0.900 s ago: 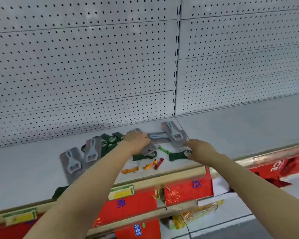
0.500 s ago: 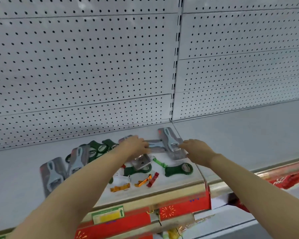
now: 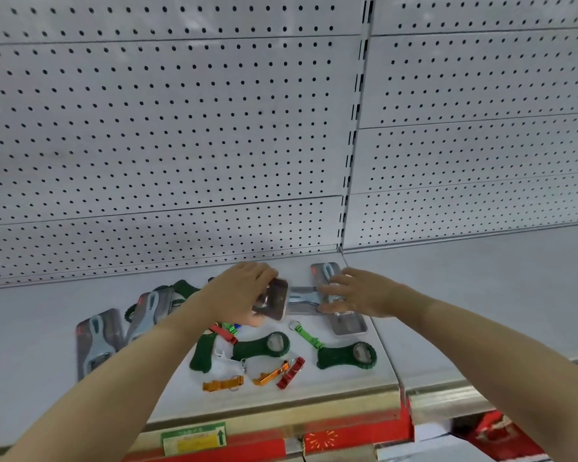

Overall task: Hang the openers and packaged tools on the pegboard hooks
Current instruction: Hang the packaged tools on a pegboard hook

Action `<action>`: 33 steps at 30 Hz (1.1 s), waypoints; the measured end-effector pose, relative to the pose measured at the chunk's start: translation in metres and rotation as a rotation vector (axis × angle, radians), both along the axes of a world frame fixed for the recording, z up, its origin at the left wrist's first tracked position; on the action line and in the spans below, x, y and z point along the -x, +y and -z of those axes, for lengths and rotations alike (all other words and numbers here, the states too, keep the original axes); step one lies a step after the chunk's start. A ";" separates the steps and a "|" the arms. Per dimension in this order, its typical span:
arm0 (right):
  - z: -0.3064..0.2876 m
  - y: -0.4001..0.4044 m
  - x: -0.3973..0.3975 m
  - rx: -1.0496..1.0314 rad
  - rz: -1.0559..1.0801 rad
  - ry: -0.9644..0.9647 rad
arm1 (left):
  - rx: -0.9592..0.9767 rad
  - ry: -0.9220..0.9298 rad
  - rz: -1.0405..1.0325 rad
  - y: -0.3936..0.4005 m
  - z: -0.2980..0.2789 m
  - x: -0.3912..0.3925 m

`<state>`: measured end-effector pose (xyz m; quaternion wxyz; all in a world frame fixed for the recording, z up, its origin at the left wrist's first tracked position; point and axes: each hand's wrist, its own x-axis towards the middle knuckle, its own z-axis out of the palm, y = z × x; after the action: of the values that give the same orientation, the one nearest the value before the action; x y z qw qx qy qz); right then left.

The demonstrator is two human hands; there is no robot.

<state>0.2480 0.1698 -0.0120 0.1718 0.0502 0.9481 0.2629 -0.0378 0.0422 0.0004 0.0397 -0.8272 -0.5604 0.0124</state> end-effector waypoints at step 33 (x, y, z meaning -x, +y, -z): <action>-0.068 -0.146 0.103 1.641 0.603 1.651 | -0.659 -1.587 -0.808 -0.132 -0.037 -0.020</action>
<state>0.1447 0.0239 0.0559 -0.4519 0.2991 0.6072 -0.5811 -0.0173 -0.0902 0.0373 -0.1284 -0.2848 -0.6430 -0.6992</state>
